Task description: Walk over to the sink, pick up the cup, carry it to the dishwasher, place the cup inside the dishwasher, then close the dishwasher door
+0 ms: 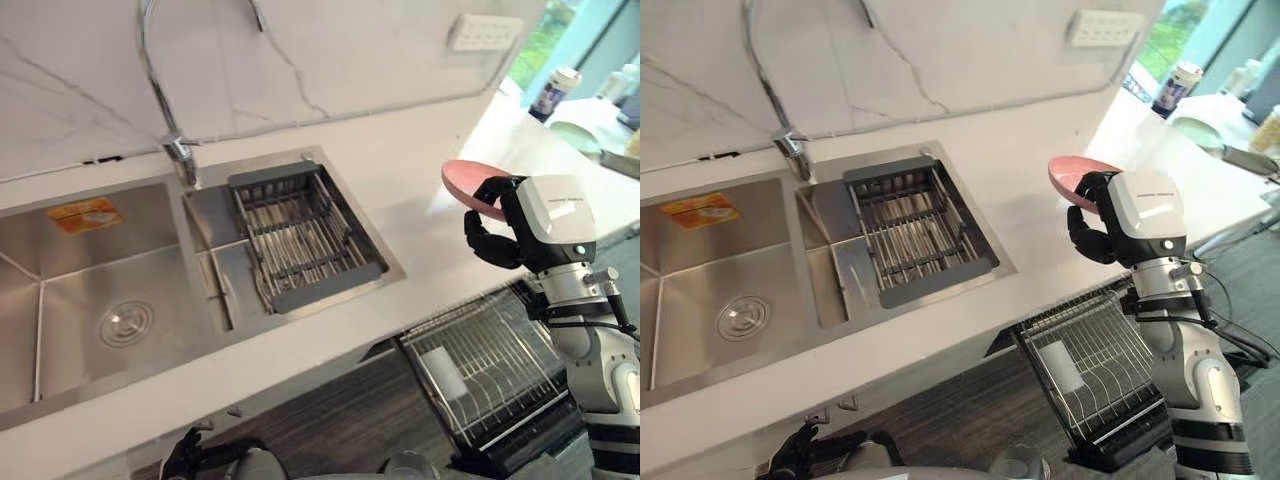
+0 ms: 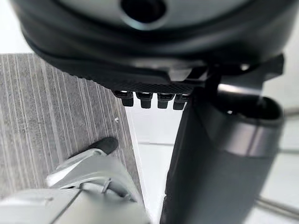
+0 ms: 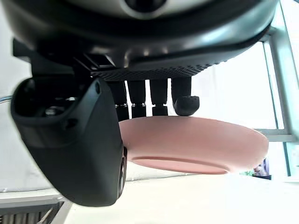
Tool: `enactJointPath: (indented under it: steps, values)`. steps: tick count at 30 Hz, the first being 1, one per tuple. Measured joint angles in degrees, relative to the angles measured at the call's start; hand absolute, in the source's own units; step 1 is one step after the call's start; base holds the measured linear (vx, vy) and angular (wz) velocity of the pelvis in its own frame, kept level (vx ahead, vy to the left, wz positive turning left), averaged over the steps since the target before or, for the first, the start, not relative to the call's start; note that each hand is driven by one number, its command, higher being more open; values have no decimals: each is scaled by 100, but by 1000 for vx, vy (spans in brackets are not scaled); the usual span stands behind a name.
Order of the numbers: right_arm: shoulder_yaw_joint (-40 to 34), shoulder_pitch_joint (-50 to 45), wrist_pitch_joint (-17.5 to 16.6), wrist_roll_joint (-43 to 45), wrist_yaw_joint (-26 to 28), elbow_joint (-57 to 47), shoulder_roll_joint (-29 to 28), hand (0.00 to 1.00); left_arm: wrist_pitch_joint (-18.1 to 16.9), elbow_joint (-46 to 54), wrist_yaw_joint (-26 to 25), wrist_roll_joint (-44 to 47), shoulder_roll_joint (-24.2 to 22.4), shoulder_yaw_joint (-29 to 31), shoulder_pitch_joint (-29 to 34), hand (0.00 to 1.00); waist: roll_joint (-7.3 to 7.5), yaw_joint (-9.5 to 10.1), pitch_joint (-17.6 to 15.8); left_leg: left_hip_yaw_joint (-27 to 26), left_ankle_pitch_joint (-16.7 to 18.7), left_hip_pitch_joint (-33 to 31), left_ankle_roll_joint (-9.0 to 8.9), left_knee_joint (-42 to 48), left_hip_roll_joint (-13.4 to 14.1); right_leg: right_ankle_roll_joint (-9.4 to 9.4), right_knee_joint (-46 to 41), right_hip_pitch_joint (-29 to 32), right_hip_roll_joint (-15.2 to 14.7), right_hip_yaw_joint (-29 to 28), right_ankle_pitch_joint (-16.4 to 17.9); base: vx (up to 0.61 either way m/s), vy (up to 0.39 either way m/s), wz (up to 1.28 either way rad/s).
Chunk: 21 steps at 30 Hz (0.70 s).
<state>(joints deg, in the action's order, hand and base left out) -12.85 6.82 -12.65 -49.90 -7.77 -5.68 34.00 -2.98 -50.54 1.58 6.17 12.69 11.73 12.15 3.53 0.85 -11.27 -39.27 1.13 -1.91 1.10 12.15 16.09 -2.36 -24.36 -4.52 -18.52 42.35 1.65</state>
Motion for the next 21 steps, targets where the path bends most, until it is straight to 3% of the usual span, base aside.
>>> enactJointPath:
  steps: [1,2,4,5,6,7,8,9,11,12,14,21]
  values:
    - [6,113,-56,0,4,63,9,0,21,-3,-40,13,61,97,-31,100,43,29,-15,-98,47,-97,43,219,80,121,217,-60,-2,142,28,-70,-197,-87]
    - [6,240,-94,31,7,59,75,0,48,-9,-111,38,78,244,-87,100,119,92,-51,-282,140,-210,68,623,307,552,710,-205,183,162,13,-101,-271,-70]
    - [-26,195,-149,55,8,-53,232,0,41,-62,-168,67,39,449,-71,100,103,93,-85,-394,239,-244,-17,1005,557,941,1358,-487,499,206,224,-127,-298,-52]
    - [-81,88,-163,138,8,-144,309,0,7,-143,-183,61,-9,505,-48,100,80,50,-87,-377,312,-255,-122,1161,654,1030,1587,-603,621,194,397,-162,-287,-29]
    - [-136,-91,-159,243,15,-176,315,0,-45,-211,-241,74,-247,603,87,100,-132,-48,-62,-170,351,-303,-190,1284,849,961,1635,-620,833,112,394,-192,-260,-30]
    - [-163,-161,-150,253,37,-175,315,0,-107,-207,-279,130,-372,686,162,100,-157,-58,-48,-28,352,-309,-208,1279,850,933,1647,-580,870,8,404,-175,-129,-70]
    - [-162,-206,-133,252,113,-174,310,0,-199,-207,-338,247,-593,793,291,100,-284,-12,27,381,357,-313,-234,1203,766,875,1637,-434,900,-291,416,-154,-19,-110]
    - [-148,-205,-155,252,132,-189,305,0,-228,-208,-357,394,-771,811,330,100,-353,2,74,695,372,-325,-377,1061,632,885,1623,-268,908,-570,430,-135,44,-119]
    - [-143,-215,-161,250,186,-257,190,0,-254,-222,-418,370,-844,810,330,100,-384,-56,122,665,261,-202,-662,773,491,884,1639,-77,907,-892,348,-76,64,-87]
    - [-150,-250,-133,250,187,-300,140,0,-255,-234,-437,351,-816,809,327,100,-380,-113,138,619,239,-188,-685,716,475,878,1667,-47,904,-933,306,-2,31,-52]
    - [-154,-310,-37,246,193,-345,58,0,-271,-278,-442,157,-737,787,299,100,-403,-217,163,574,227,-185,-675,700,467,810,1761,18,917,-1040,136,30,19,-24]
    - [-153,-662,82,324,201,-293,-522,0,-280,-387,-417,51,-672,450,204,100,-390,-236,262,589,197,-97,-649,500,251,853,2068,-134,881,-1012,-21,32,35,3]
